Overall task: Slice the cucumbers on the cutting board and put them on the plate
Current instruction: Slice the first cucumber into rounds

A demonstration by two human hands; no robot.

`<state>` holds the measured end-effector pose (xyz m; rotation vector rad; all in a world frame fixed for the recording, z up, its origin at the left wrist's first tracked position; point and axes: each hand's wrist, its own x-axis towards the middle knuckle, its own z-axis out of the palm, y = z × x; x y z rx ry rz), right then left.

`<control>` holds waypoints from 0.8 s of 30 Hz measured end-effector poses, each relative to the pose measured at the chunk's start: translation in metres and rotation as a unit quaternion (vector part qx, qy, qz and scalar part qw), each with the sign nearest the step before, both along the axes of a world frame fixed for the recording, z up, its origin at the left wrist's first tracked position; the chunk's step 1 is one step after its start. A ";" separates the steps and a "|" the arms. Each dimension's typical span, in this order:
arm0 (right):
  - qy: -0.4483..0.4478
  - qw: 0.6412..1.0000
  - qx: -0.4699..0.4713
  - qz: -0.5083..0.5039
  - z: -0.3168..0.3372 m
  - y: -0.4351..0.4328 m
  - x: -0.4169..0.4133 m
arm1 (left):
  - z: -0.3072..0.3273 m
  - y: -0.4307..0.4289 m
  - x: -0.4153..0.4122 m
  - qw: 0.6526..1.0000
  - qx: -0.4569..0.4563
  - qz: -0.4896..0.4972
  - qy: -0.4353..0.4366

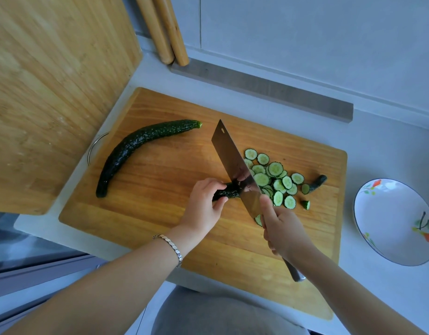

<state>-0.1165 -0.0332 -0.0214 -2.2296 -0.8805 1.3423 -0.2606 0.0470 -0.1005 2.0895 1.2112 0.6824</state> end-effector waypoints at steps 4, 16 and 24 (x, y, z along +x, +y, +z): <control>-0.007 1.000 -0.010 0.001 -0.014 0.007 -0.007 | -0.001 -0.001 0.000 1.000 -0.002 0.003 0.002; 0.096 0.992 -0.015 -0.075 -0.003 -0.002 0.006 | -0.003 -0.004 -0.002 1.000 0.013 0.012 0.003; 0.078 0.996 -0.010 -0.042 0.010 0.001 0.003 | -0.003 -0.004 -0.003 1.000 0.007 0.017 0.000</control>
